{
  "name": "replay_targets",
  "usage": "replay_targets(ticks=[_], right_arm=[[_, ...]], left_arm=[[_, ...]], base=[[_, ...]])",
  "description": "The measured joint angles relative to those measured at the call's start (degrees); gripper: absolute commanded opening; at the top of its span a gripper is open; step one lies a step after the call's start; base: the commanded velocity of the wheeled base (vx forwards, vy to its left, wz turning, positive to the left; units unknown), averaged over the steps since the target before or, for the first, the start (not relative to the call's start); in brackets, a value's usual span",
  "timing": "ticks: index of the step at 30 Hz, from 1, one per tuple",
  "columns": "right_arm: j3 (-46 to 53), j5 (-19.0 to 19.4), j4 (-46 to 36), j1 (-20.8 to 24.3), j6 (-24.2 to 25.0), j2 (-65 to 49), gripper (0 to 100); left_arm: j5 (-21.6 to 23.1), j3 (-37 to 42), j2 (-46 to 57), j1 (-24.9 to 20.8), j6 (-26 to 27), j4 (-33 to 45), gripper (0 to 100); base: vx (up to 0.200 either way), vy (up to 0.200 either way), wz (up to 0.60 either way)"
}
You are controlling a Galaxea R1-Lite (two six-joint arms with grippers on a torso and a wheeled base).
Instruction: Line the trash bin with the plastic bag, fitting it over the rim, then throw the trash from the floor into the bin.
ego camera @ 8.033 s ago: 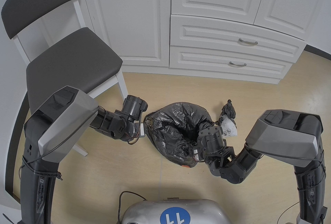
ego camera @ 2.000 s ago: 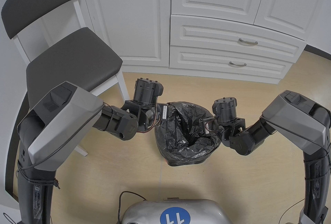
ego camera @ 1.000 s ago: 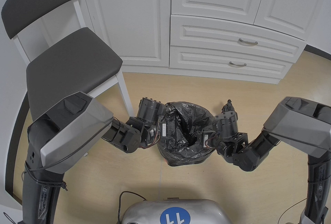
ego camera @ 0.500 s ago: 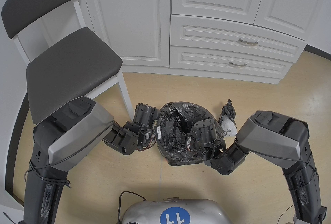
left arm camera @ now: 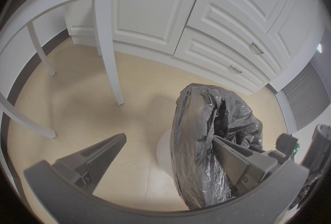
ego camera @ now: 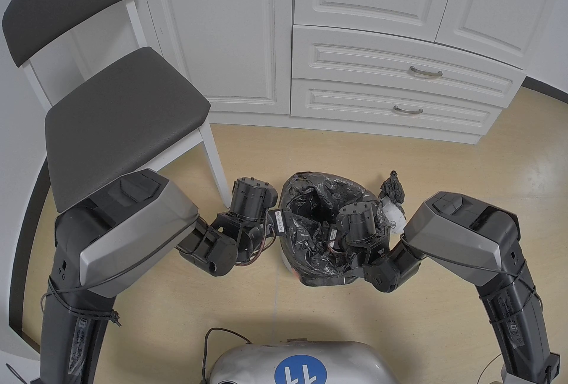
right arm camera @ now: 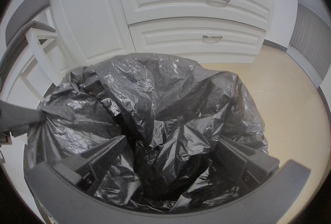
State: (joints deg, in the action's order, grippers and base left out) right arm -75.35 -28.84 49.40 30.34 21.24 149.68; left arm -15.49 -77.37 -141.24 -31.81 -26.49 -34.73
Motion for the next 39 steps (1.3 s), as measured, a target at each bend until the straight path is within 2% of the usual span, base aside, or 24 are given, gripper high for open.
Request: replay_targets(ticks=[14,19,25,35,39], right_arm=[[-0.8,-0.1,-0.3,0.1,0.0,1.2,100],[-3.4,-2.0,0.0,0.1,0.3,3.1,100],[-4.5,-2.3,0.2,0.4,0.5,4.1,100],[-5.7,-2.4,7.6,1.5,1.7,4.8,100],[-5.0,-2.3,8.2,1.3,1.6,3.3,100]], left_arm=[[1.1,0.6,2.4,-1.2,-0.2,-0.2,100],[1.1,0.8,3.0,-1.2,-0.2,-0.2,100],[1.1,0.7,3.2,-0.9,-0.1,-0.2,100],[1.1,0.3,3.3,-0.7,-0.1,-0.4,100],[1.1,0.3,3.4,-0.5,-0.1,-0.5,100]], base=[[0.000,0.000,0.00],[0.000,0.000,0.00],[0.000,0.000,0.00],[0.000,0.000,0.00],[0.000,0.000,0.00]])
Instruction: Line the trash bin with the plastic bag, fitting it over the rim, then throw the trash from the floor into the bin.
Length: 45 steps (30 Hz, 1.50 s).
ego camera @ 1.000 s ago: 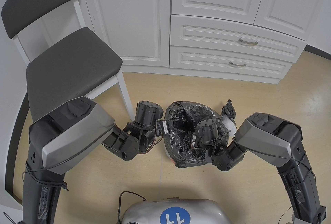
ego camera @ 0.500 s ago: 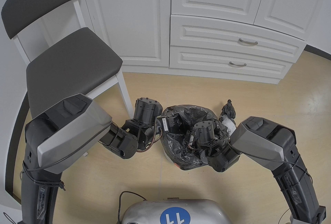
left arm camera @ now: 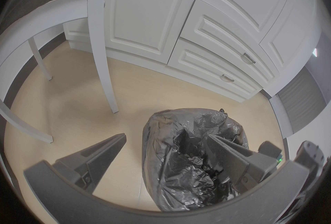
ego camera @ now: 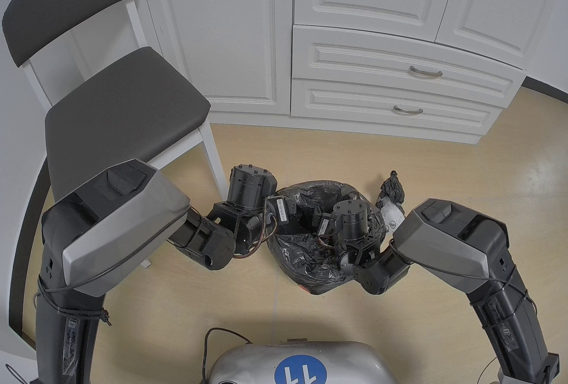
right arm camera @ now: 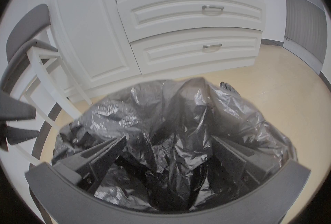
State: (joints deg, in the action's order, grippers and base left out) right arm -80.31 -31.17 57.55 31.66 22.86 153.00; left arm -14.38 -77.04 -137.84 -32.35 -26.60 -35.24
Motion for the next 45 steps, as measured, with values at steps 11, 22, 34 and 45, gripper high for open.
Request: replay_targets(ticks=[11,22,34,45], right_arm=[[3.7,0.5,-0.5,-0.4,-0.3,-5.7,100],[5.3,0.7,-3.3,0.2,-0.5,-7.6,100],[7.8,3.9,-4.5,0.0,-0.5,-7.6,100],[14.7,6.6,-11.3,-0.2,-2.3,-18.2,100]], left_arm=[[0.0,0.0,0.3,0.3,0.0,0.0,100],[0.1,0.0,0.2,0.6,0.0,0.0,100],[1.1,-0.1,-0.3,0.6,-0.1,0.1,100],[1.2,0.3,-0.2,0.6,0.0,0.1,100]], base=[[0.000,0.000,0.00],[0.000,0.000,0.00],[0.000,0.000,0.00],[0.000,0.000,0.00]])
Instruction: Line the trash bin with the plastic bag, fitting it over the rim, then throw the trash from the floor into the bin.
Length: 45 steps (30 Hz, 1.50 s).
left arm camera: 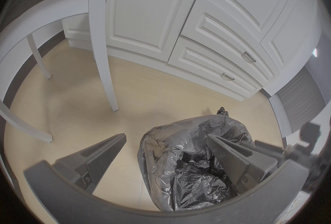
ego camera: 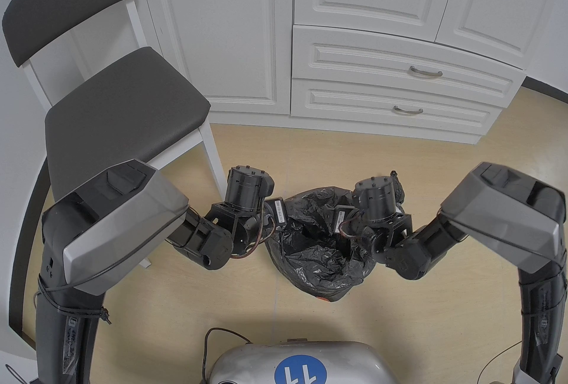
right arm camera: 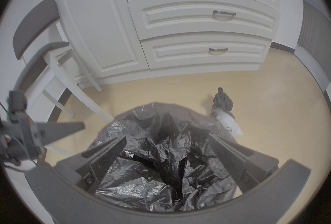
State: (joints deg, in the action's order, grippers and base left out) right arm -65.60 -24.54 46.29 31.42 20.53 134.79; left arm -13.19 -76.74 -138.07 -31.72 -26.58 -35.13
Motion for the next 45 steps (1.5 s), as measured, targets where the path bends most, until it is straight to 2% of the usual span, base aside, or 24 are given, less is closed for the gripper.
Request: replay_targets(ticks=[6,8,12,18,33,45], right_arm=[[1.3,0.7,-4.1,-3.4,-0.6,-6.5,100],[1.4,1.0,-5.7,-5.2,-2.1,-7.5,100],[0.8,1.7,-8.0,-8.8,-6.4,-6.8,100],[-1.7,2.4,-9.3,-12.1,-7.7,-2.1,100],[-5.4,2.6,-9.2,-13.5,-8.1,6.1,100],[-4.4,2.6,-9.2,-13.7,-8.0,3.4,100]], left_arm=[[0.0,0.2,0.4,-0.1,0.0,-0.1,100],[0.0,0.3,0.6,-0.1,0.0,-0.1,100],[-0.1,0.4,0.9,-0.1,-0.1,-0.1,100],[-0.2,0.5,1.2,-0.2,-0.2,-0.1,100],[-0.2,0.6,1.2,0.0,-0.2,-0.9,100],[0.2,1.7,0.1,-1.4,0.7,-0.5,100]], base=[[0.000,0.000,0.00],[0.000,0.000,0.00],[0.000,0.000,0.00],[0.000,0.000,0.00],[0.000,0.000,0.00],[0.000,0.000,0.00]])
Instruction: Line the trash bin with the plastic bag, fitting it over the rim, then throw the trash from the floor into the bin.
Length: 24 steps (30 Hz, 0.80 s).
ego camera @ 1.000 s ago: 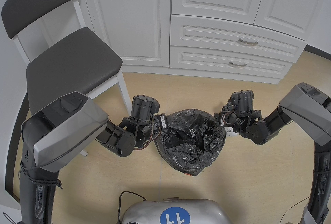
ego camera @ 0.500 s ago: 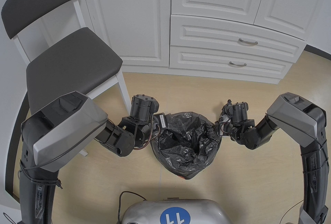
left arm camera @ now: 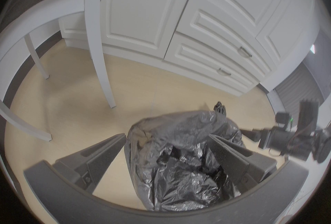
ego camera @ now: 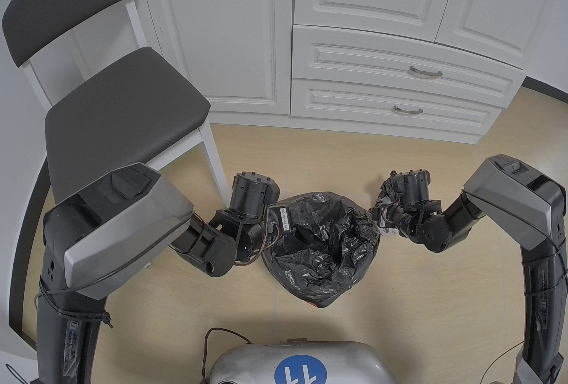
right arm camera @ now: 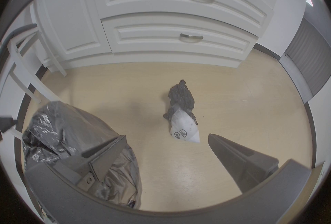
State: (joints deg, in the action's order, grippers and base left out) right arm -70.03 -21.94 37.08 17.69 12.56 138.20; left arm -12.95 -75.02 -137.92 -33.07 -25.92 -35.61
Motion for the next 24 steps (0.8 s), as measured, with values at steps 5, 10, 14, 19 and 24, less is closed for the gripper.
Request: replay_targets(ticks=[5,10,14,19,24], right_arm=[[0.9,0.0,0.0,-0.1,0.1,-2.3,100],[1.4,0.0,-0.1,-0.4,0.0,-3.9,100],[1.5,0.0,-0.2,-0.6,0.0,-4.5,100],[1.6,0.1,-0.3,-1.1,0.0,-4.9,100],[1.7,0.2,-0.3,-1.5,0.0,-5.3,100]], left_arm=[[3.1,1.1,-0.9,-0.2,3.9,0.7,100],[5.9,0.8,-1.9,1.9,14.6,0.7,100],[8.6,-1.2,-3.2,3.9,23.0,0.8,100],[11.2,-7.2,-6.1,5.4,27.5,2.3,100],[12.0,-13.7,-9.2,5.2,29.4,4.9,100]], base=[[0.000,0.000,0.00],[0.000,0.000,0.00],[0.000,0.000,0.00],[0.000,0.000,0.00],[0.000,0.000,0.00]])
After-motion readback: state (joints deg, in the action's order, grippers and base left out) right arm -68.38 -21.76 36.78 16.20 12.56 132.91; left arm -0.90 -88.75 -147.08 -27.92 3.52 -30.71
